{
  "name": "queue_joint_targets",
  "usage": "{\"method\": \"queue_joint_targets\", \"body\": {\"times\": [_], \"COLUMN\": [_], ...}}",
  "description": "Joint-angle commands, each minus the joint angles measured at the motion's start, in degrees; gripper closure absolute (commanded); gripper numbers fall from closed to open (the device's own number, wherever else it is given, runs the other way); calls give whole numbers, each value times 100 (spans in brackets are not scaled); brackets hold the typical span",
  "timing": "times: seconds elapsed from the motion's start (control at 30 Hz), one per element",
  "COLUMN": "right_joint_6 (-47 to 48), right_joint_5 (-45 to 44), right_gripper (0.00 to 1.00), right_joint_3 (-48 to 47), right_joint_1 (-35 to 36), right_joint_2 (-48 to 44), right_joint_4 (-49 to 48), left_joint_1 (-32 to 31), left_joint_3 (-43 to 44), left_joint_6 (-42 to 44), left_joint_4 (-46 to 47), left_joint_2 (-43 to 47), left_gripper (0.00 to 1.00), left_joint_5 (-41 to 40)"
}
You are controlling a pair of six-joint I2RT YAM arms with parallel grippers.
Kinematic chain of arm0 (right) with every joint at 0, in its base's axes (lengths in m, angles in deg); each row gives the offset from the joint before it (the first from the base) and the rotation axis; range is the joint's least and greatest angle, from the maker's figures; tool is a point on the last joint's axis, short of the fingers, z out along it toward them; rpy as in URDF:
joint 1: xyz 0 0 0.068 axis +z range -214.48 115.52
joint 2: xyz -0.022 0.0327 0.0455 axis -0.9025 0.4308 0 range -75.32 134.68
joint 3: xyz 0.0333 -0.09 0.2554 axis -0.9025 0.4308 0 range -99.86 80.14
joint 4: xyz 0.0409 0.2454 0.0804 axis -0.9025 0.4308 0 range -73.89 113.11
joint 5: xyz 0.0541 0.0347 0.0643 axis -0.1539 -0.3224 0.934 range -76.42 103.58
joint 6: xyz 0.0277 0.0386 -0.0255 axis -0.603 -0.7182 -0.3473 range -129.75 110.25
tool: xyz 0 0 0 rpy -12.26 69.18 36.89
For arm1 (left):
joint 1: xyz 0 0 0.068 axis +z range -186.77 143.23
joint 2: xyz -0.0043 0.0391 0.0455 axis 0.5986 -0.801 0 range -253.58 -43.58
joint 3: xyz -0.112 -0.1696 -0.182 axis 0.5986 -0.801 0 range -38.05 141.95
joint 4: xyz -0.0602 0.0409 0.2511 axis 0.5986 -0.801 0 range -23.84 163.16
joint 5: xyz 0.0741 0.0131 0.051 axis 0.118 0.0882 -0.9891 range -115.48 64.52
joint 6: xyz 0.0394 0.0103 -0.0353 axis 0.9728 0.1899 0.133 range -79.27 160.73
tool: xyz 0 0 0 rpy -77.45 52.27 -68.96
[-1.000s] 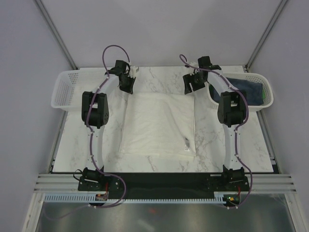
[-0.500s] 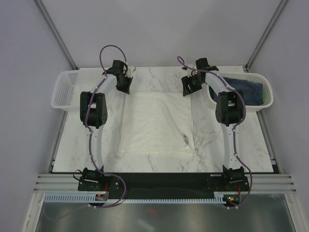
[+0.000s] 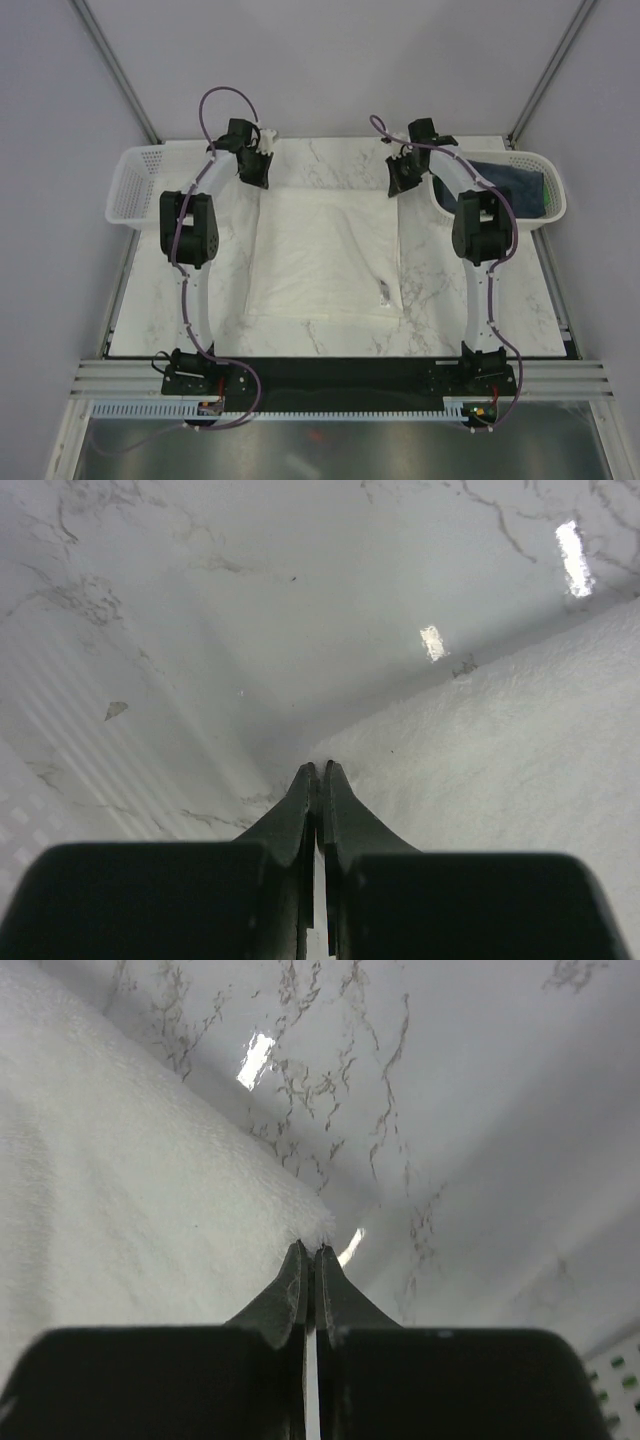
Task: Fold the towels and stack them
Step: Fold the towel
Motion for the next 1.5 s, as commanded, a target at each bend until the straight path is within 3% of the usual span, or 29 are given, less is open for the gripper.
{"method": "queue_joint_targets", "body": {"times": [0.0, 0.13, 0.4, 0.5, 0.6, 0.67, 0.73, 0.83, 0.87, 1.1, 1.47], "right_joint_6": [-276, -566, -1129, -1374, -1699, -1797, -1876, -1797, -1841, -2025, -2799], "right_joint_5": [-806, -1309, -1697, -1452, -1477, -1171, -1160, -898, -827, -388, 358], "right_gripper": [100, 100, 100, 100, 100, 100, 100, 100, 100, 100, 100], "right_joint_3": [343, 1213, 1926, 2041, 2848, 2428, 3039, 2053, 2111, 3032, 4422], "right_joint_1": [52, 52, 52, 61, 61, 61, 61, 61, 61, 61, 52], "right_joint_2": [-1552, -3290, -5304, -5771, -6299, -6449, -6766, -6266, -6318, -7125, -9112], "right_joint_4": [-443, -1470, -1886, -1851, -2868, -2501, -3497, -2477, -2553, -2520, -1781], "left_joint_1": [48, 39, 39, 30, -5, -93, -119, -119, -128, -304, -489], "left_joint_3": [24, -3, -222, -529, -793, -364, -554, -224, -248, -898, -2568], "left_joint_6": [-373, -594, -761, -814, -814, -709, -708, -708, -769, -875, -1086], "left_joint_4": [60, 122, 122, 122, 184, -158, 182, -53, -45, 16, -106], "left_joint_2": [1250, 2244, 3792, 4179, 4435, 4531, 4698, 4584, 4619, 5146, 7499], "left_gripper": [98, 98, 98, 98, 98, 98, 98, 98, 98, 98, 98], "left_joint_5": [365, 419, 751, 946, 972, 1017, 973, 1200, 1427, 1447, 1051]}}
